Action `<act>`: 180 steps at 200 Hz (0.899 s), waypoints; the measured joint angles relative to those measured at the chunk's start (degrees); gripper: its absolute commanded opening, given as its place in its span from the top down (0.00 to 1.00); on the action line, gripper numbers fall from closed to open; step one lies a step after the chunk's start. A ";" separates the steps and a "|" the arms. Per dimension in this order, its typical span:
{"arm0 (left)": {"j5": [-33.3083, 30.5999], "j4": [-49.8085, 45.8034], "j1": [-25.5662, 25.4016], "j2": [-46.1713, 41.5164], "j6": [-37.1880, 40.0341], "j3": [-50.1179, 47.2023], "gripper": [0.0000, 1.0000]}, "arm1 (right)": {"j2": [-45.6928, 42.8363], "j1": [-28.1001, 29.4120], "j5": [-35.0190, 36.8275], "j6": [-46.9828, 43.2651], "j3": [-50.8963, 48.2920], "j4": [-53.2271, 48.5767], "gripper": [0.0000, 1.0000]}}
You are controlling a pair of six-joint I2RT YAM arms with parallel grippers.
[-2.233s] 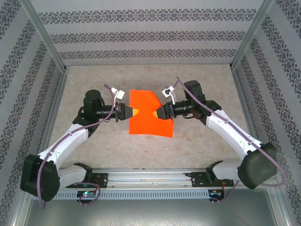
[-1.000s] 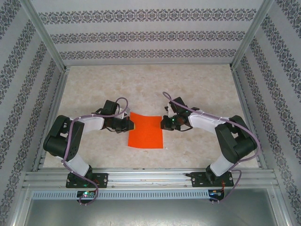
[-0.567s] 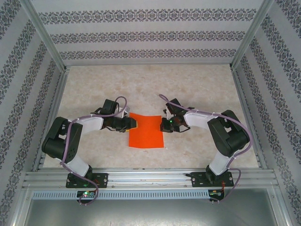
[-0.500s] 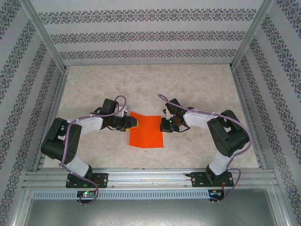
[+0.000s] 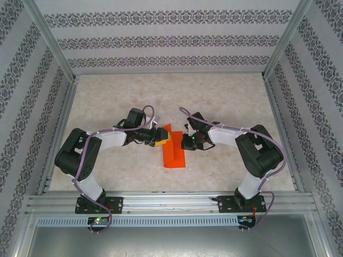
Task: Fold a paper plane with a square sheet of paper (fold left side to right side)
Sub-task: First fold in half a square sheet of paper at the center of the table.
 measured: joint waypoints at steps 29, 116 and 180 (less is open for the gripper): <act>-0.42 0.24 -0.61 2.45 -0.28 0.81 0.57 | -1.42 0.00 -0.07 0.11 -1.77 1.51 0.94; -2.89 -2.73 -1.60 3.43 2.05 2.40 0.89 | -10.12 -1.81 -1.62 1.60 -5.11 6.10 0.67; -3.28 -3.85 -2.19 3.43 2.93 2.95 0.95 | -16.00 -6.82 -11.10 3.41 -10.97 13.97 0.34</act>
